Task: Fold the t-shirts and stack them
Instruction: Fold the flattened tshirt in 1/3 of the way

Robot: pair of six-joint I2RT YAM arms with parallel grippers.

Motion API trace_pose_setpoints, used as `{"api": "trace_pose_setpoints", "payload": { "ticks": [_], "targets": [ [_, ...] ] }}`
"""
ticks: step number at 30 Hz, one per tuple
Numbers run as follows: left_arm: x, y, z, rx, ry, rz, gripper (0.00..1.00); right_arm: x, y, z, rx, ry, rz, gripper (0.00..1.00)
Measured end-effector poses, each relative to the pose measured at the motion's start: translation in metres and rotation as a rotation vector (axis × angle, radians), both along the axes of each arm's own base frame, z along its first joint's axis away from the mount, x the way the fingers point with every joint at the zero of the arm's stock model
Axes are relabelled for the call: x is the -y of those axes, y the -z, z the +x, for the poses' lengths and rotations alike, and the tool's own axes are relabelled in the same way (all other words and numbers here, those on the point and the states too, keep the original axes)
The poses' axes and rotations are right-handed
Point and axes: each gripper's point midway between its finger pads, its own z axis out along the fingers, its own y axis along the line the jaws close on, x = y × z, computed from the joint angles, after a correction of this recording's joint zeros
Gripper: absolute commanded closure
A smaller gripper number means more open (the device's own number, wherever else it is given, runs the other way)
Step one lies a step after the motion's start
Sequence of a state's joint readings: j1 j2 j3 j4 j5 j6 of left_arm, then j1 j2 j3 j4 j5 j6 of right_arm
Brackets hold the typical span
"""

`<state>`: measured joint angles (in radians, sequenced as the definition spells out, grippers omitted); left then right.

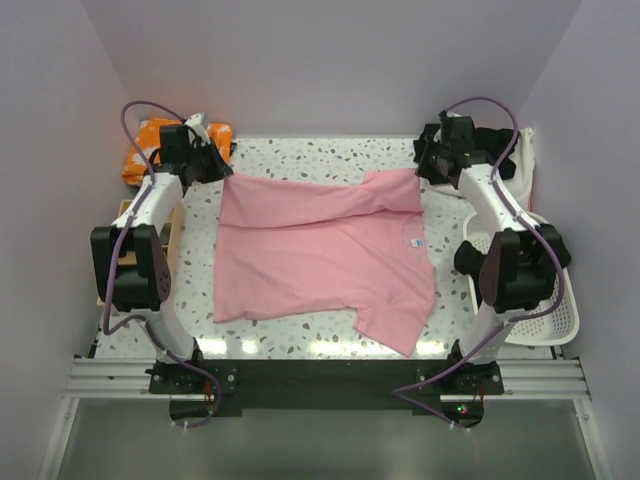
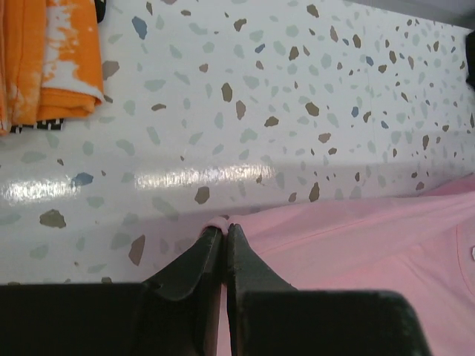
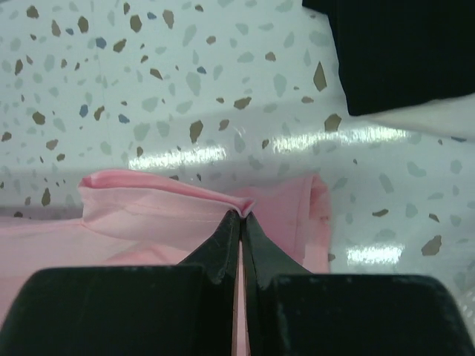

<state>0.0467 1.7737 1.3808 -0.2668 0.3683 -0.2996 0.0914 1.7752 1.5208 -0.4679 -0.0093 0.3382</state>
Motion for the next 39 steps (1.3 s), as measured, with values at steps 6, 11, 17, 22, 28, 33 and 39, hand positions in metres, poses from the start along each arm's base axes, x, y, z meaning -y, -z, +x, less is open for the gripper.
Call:
{"api": "trace_pose_setpoints", "payload": {
  "ticks": [6,11,17,22,28,33,39],
  "targets": [
    [0.0,-0.003,0.036,0.064,0.008,-0.008,0.85,-0.004,-0.002,0.044,0.086,0.0,0.008,1.0],
    [0.002,0.012,0.058,0.082,0.001,-0.043,0.86,-0.009,0.011,0.078,0.136,-0.012,0.017,1.0],
    [-0.008,0.036,0.067,0.068,-0.049,-0.087,0.87,-0.022,0.018,0.13,0.253,-0.05,0.053,1.0],
    [-0.014,0.035,0.072,0.121,-0.062,-0.124,0.84,-0.03,0.011,0.154,0.34,-0.072,0.089,1.0],
    [-0.008,0.002,0.095,0.271,0.002,-0.26,0.8,-0.052,-0.018,0.196,0.463,-0.146,0.186,1.0],
    [-0.008,0.007,0.123,0.328,0.05,-0.341,0.83,-0.061,-0.014,0.216,0.487,-0.177,0.245,1.0],
    [0.001,0.042,0.132,0.295,0.075,-0.45,0.89,-0.069,0.022,0.212,0.418,-0.214,0.295,1.0]
  ]
}}
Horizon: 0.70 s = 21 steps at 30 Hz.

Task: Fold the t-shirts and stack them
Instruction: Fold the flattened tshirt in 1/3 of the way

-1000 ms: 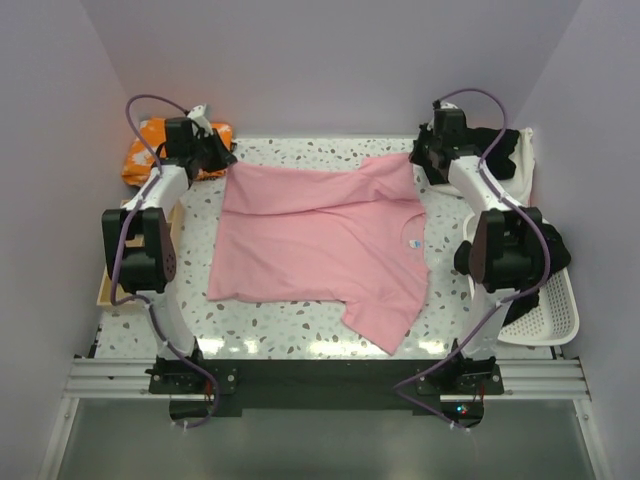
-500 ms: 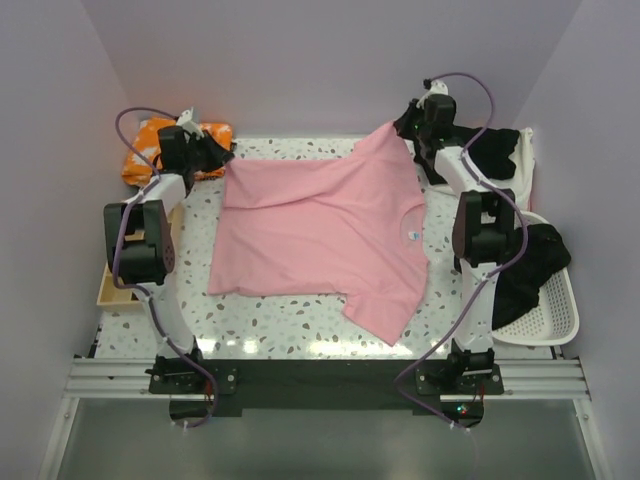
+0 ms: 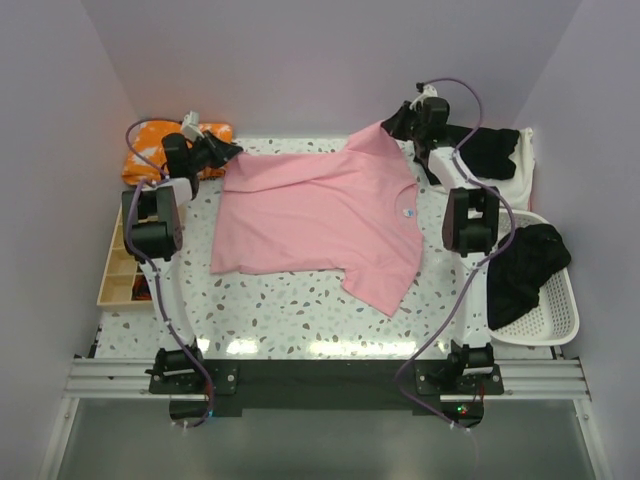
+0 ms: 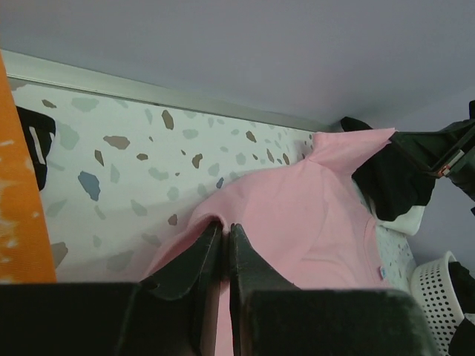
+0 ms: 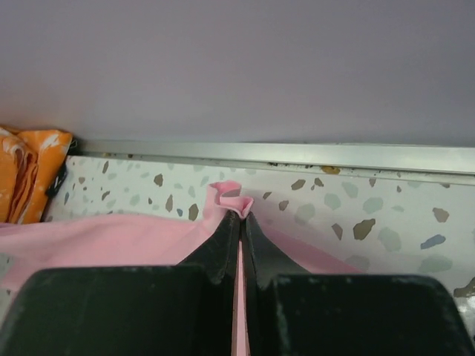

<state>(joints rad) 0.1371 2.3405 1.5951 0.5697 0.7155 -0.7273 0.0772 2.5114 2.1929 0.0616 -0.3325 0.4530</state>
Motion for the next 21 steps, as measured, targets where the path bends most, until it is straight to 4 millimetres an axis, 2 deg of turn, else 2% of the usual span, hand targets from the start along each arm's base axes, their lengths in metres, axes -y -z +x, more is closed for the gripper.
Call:
{"api": "trace_pose_setpoints", "payload": {
  "ticks": [4,6,9,12,17,19,21],
  "targets": [
    [0.005,0.007,-0.008,-0.026,0.021,-0.025,0.9,-0.011,0.017,-0.019,-0.05,-0.075,0.028,1.0],
    [0.006,0.007,-0.016,-0.035,0.024,-0.023,0.9,-0.016,0.025,-0.036,-0.088,-0.11,0.044,1.0],
    [0.007,0.004,-0.034,-0.062,0.023,0.0,0.91,-0.021,0.031,-0.074,-0.154,-0.156,0.063,1.0],
    [0.006,-0.009,-0.051,-0.061,0.017,0.042,0.91,-0.023,0.016,-0.101,-0.161,-0.18,0.067,1.0],
    [0.003,-0.034,-0.074,-0.028,-0.002,0.108,0.92,-0.018,-0.025,-0.14,-0.113,-0.191,0.037,1.0],
    [0.002,-0.037,-0.079,-0.023,-0.007,0.131,0.92,-0.014,-0.036,-0.152,-0.098,-0.182,0.012,1.0],
    [0.001,-0.03,-0.085,-0.041,-0.009,0.143,0.94,-0.01,-0.037,-0.16,-0.11,-0.167,-0.011,1.0]
  ]
}}
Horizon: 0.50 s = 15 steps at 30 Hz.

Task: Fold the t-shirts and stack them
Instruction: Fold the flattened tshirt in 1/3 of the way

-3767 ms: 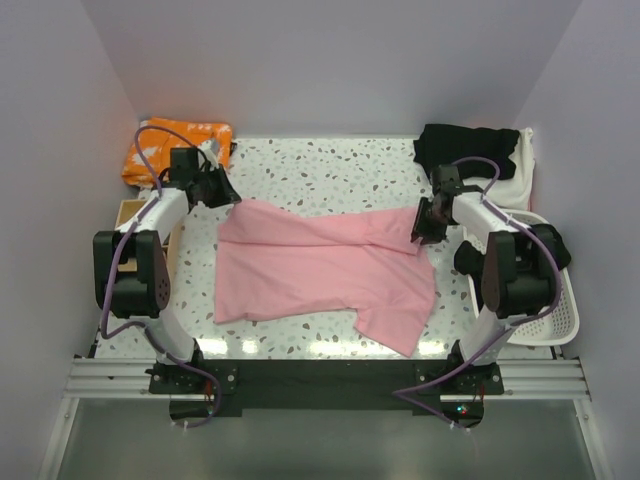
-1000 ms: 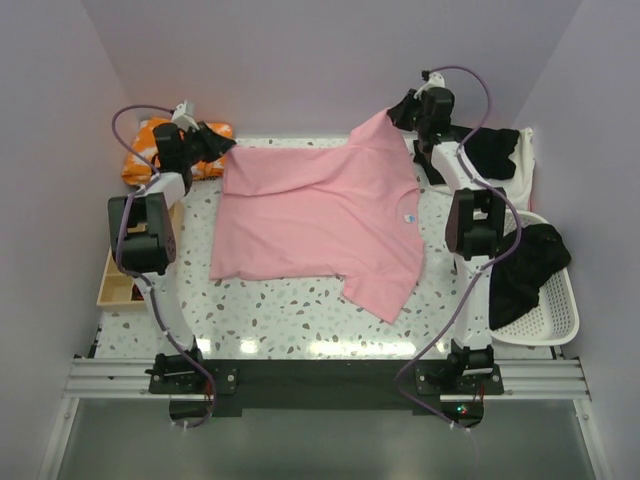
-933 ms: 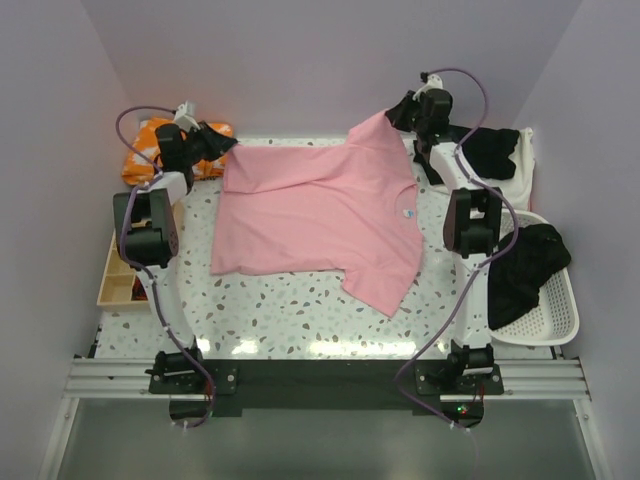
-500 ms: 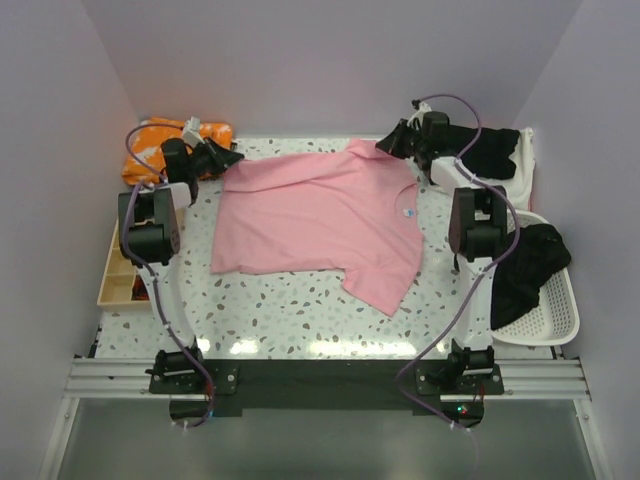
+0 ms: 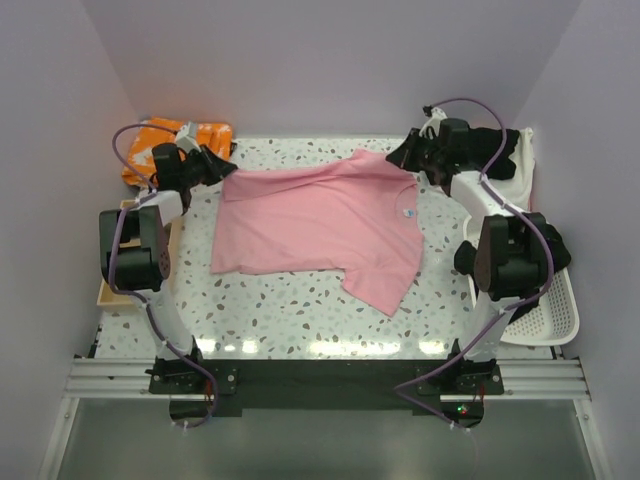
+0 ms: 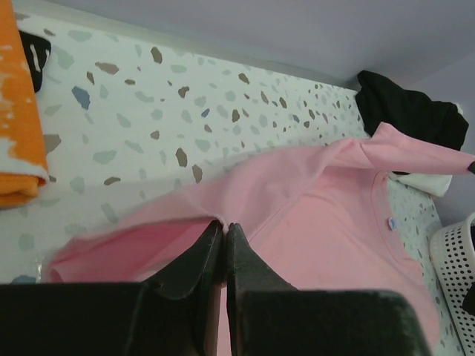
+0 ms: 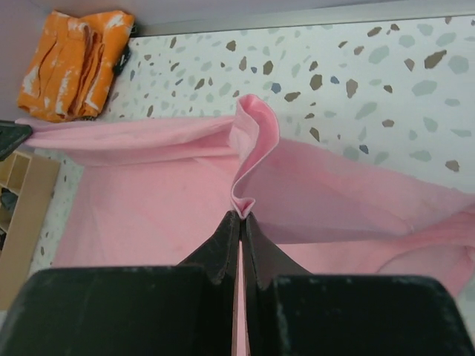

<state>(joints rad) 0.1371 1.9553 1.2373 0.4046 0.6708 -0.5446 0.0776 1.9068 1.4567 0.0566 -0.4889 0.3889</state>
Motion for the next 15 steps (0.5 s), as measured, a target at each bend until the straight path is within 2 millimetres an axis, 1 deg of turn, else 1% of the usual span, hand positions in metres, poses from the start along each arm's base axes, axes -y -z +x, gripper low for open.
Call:
{"api": "trace_pose_setpoints", "payload": {
  "ticks": [1,3,5,7,9,11,13,15],
  "targets": [
    [-0.001,0.007,-0.003,-0.018,-0.004,0.006,0.94,0.002,0.002,-0.004,-0.012,0.006,-0.012,1.0],
    [-0.002,0.025,-0.012,-0.07,-0.014,0.013,0.95,0.008,0.015,-0.011,-0.059,0.031,-0.042,1.0],
    [-0.003,0.043,-0.021,-0.123,-0.025,0.024,0.95,0.015,0.035,-0.021,-0.12,0.062,-0.07,1.0],
    [-0.005,0.058,-0.029,-0.171,-0.035,0.037,0.97,0.025,0.062,-0.033,-0.196,0.106,-0.108,1.0],
    [-0.008,0.065,-0.032,-0.197,-0.046,0.054,0.98,0.035,0.089,-0.048,-0.275,0.15,-0.149,1.0],
    [-0.013,0.07,-0.034,-0.208,-0.057,0.072,0.98,0.046,0.11,-0.06,-0.334,0.195,-0.19,1.0],
    [-0.02,0.072,-0.034,-0.217,-0.072,0.085,0.98,0.056,0.123,-0.068,-0.374,0.24,-0.231,1.0],
    [-0.027,0.075,-0.034,-0.225,-0.088,0.101,0.98,0.065,0.128,-0.069,-0.388,0.281,-0.264,1.0]
  ]
}}
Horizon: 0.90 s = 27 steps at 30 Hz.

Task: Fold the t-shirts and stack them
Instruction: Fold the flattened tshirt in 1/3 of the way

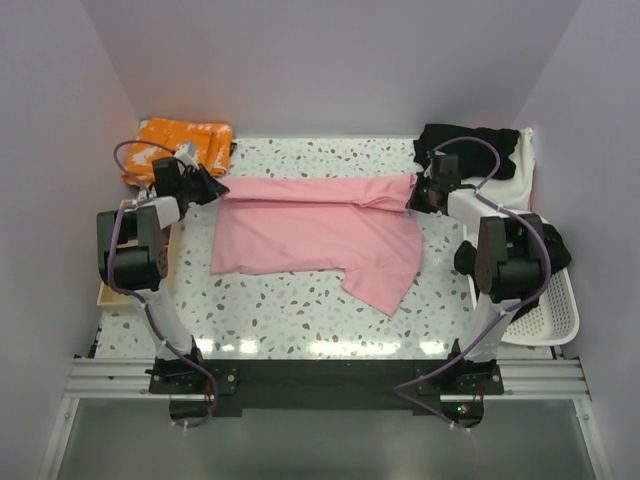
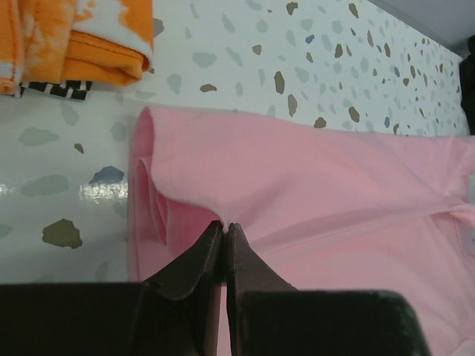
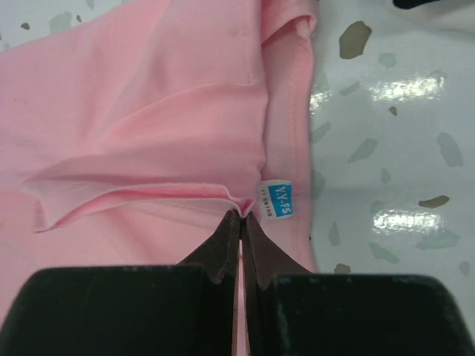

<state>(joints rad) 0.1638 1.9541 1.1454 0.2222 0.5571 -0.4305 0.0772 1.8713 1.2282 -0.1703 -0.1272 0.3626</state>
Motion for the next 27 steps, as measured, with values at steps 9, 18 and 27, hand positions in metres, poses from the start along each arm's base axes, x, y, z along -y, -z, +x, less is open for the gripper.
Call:
{"api": "trace_pose_setpoints", "payload": {
  "ticks": [9,18,27],
  "targets": [
    [-0.021,-0.012,0.014,0.018,-0.025,0.032,0.97,0.022,-0.011,0.011,0.026,0.081,-0.089,1.0],
    [-0.018,0.0,0.004,-0.028,-0.021,0.024,0.97,0.024,-0.015,0.007,-0.001,0.093,-0.09,1.0],
    [-0.019,0.018,-0.011,-0.106,-0.038,0.016,0.0,0.032,0.004,-0.021,-0.127,0.117,-0.119,0.58]
  ]
}}
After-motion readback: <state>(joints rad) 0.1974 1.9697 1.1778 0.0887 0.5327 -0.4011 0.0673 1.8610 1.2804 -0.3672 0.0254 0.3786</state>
